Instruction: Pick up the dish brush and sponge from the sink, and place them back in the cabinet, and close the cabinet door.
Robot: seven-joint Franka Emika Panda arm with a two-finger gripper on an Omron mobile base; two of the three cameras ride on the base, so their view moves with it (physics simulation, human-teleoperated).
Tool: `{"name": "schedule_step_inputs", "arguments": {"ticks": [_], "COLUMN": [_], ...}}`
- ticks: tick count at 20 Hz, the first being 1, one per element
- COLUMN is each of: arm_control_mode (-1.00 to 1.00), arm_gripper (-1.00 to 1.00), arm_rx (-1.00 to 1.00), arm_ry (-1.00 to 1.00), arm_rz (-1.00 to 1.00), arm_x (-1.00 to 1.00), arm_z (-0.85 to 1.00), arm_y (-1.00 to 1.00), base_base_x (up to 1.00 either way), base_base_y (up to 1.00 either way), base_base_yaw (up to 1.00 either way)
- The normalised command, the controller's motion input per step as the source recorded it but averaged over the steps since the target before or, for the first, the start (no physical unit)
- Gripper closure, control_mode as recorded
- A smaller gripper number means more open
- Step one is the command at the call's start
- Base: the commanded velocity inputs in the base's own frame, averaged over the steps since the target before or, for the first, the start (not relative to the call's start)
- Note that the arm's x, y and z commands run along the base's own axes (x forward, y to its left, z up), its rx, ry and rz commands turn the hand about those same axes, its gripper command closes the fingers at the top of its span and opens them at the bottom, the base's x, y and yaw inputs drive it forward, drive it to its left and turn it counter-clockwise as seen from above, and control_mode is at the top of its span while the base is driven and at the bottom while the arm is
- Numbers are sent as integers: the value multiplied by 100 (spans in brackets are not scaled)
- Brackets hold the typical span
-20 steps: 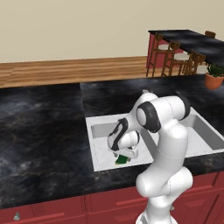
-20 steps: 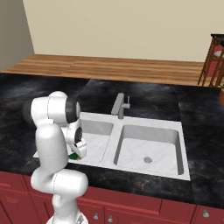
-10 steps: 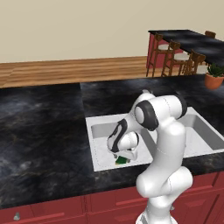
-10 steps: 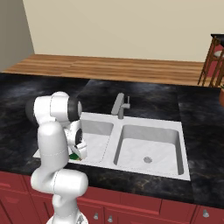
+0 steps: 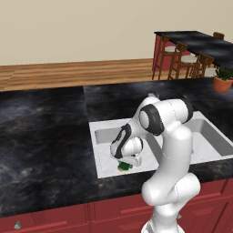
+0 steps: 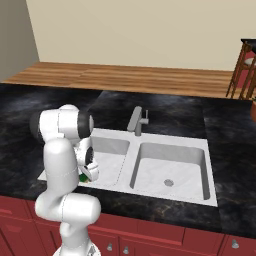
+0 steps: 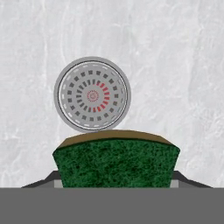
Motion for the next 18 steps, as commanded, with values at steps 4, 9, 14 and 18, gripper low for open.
{"name": "schedule_step_inputs", "arguments": {"ticks": [4,9,14,18], "arm_control_mode": [-100,-100,-100,-100], "arm_gripper": [100,100,100,100], "arm_rx": [0,0,0,0], "arm_ry": [0,0,-1,0], "arm_rz": [0,2,3,0], "arm_x": [0,2,0,0], "arm_z": [0,0,23,47], "arm_y": [0,0,0,-5], "base_base_x": [0,0,0,0], "base_base_y": [0,0,0,0], "base_base_yaw": [0,0,0,0]}}
